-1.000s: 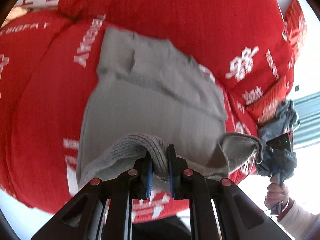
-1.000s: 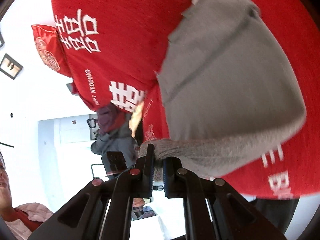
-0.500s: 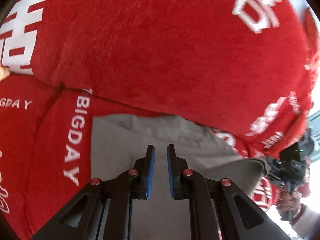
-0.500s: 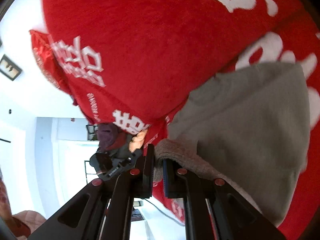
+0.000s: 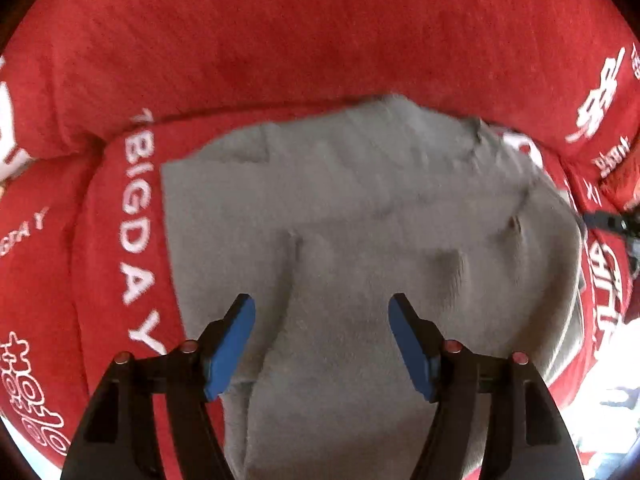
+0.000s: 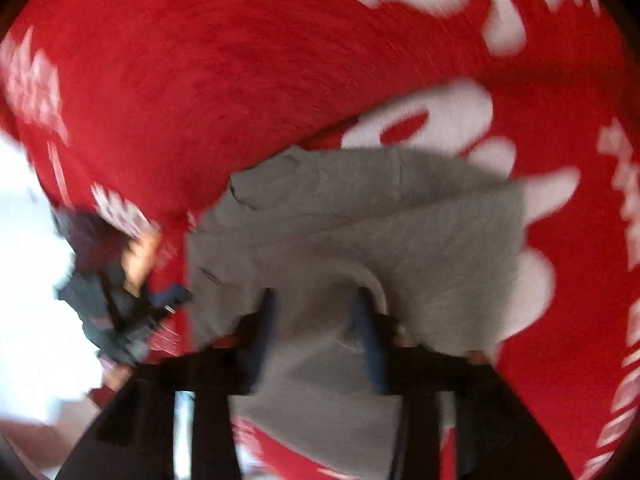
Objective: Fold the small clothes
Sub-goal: 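Release the hem with both grippers onto the folded sweater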
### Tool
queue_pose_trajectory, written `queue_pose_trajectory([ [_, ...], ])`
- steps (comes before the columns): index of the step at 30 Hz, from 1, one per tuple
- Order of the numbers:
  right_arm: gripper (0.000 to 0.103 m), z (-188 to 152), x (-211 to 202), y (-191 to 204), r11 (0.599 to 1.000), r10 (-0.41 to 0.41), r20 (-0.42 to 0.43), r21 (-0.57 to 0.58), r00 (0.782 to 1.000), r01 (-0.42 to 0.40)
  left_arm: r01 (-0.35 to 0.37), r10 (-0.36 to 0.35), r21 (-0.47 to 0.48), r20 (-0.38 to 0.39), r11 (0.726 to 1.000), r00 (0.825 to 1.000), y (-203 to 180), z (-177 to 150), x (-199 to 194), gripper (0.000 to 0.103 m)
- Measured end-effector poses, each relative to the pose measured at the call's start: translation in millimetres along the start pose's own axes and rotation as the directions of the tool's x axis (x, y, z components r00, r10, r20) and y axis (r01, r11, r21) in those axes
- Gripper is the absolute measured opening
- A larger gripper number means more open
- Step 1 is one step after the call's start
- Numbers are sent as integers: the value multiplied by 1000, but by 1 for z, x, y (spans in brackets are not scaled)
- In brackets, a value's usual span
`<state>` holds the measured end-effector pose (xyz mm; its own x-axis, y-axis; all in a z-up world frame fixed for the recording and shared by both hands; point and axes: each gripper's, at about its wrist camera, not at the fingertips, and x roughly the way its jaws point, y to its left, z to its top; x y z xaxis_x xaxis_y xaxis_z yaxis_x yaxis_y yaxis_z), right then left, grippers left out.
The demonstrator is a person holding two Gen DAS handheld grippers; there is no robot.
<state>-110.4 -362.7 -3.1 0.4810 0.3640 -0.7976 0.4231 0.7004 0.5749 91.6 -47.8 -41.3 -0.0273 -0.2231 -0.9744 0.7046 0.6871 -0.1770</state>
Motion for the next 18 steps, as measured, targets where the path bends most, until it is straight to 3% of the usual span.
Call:
queue_pose_trajectory([
  [4,50,12,8,5,989,-106,-10,-101,994,105,7,-4,54,-45,999,999,-10,-3,8,69],
  [6,51,18,19,3,989,-110,-24,-107,994,106,2,1,66,-52,998,999,-14,-3,12,68],
  [8,51,26,38,-4,995,-68,-66,-80,996,63,-5,9,82,-49,997,999,-19,-4,13,48],
  [9,50,28,48,-7,999,-19,-100,-51,995,14,-9,14,98,-53,995,999,-22,-5,14,24],
  [10,42,28,54,-8,999,13,-123,-29,992,-17,-3,8,98,-49,995,999,-22,-5,12,13],
  [12,10,27,59,-6,999,54,-138,2,989,-55,29,-28,65,-23,997,999,-19,-6,1,13],
  [15,10,21,27,4,996,91,-29,1,995,-91,62,-63,18,71,998,995,-13,-4,-30,13],
  [18,10,22,-5,15,992,124,55,-8,991,-123,60,-55,-25,173,998,983,-6,9,-56,13],
])
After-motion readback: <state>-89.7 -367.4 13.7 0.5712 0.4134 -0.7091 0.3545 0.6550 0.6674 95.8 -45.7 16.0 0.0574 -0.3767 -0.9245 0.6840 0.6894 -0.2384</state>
